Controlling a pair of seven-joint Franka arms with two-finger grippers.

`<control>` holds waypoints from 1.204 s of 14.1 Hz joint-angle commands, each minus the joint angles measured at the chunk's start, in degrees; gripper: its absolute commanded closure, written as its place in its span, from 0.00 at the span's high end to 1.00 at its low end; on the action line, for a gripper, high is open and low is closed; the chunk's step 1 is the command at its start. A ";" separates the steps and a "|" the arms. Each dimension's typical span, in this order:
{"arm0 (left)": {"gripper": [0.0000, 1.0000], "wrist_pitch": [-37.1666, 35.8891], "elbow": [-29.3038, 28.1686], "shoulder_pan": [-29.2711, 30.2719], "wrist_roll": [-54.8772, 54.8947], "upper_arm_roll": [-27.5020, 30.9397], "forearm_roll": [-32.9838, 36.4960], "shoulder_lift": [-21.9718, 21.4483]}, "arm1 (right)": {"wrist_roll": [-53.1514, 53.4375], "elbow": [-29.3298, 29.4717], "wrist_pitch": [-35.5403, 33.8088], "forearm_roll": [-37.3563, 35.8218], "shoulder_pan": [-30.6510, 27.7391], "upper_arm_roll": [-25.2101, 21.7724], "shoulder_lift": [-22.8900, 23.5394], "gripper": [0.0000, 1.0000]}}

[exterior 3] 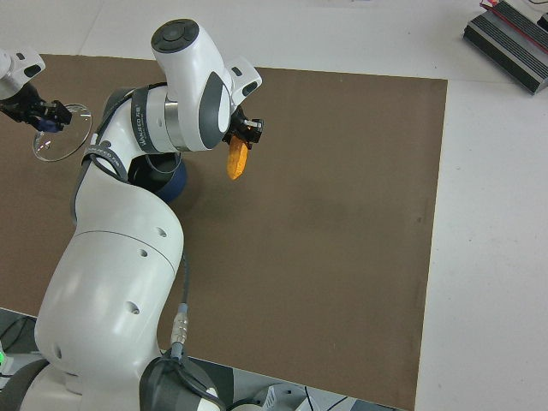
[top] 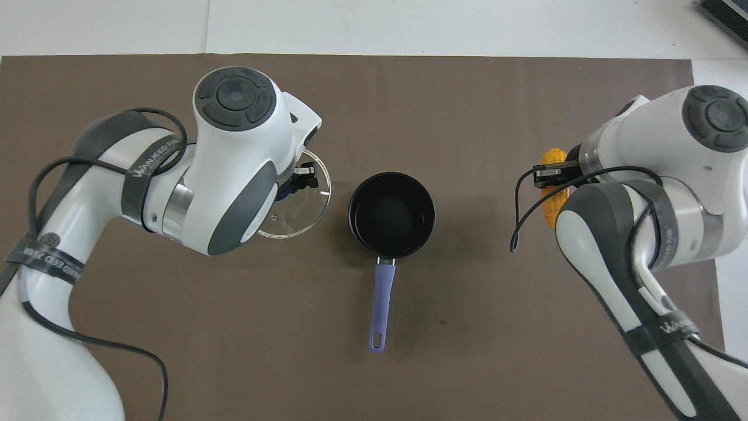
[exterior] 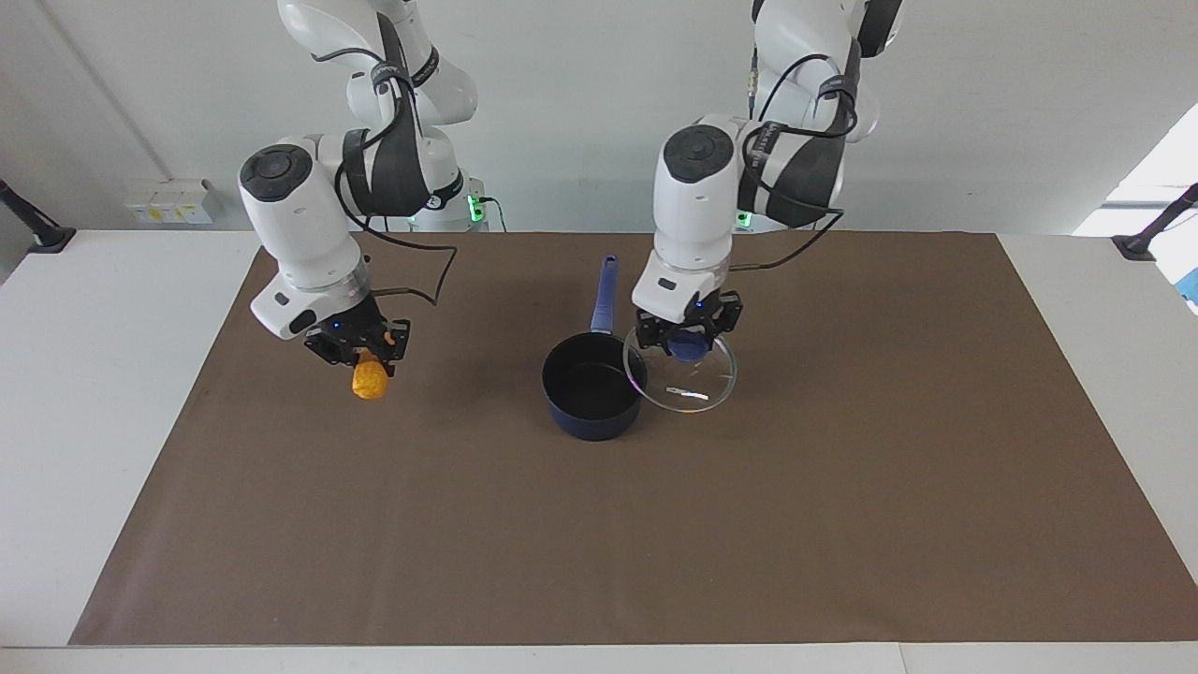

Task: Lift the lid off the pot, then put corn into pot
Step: 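Lift the lid with the left gripper while the right gripper carries the corn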

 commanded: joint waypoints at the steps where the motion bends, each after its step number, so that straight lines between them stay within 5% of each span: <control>1: 0.00 4.60 -8.47 3.85 5.87 -0.63 0.60 -5.52 | 8.59 4.84 -1.54 0.20 4.22 0.13 3.09 0.00; 6: 0.00 16.04 -22.02 12.30 19.32 -0.63 0.60 -10.72 | 24.53 20.23 -6.38 0.11 10.13 0.66 13.90 0.00; 14: 0.06 35.99 -41.27 16.96 23.99 -0.36 3.49 -12.74 | 31.92 20.43 -2.44 1.52 18.48 1.89 18.92 0.00; 15: 0.99 35.82 -40.93 17.05 24.08 -0.36 3.58 -12.65 | 31.92 20.08 0.10 1.78 18.83 1.80 18.92 0.00; 17: 1.00 35.47 -39.61 17.05 23.82 -0.36 3.50 -12.13 | 32.01 17.88 0.91 1.69 19.10 1.89 18.84 0.00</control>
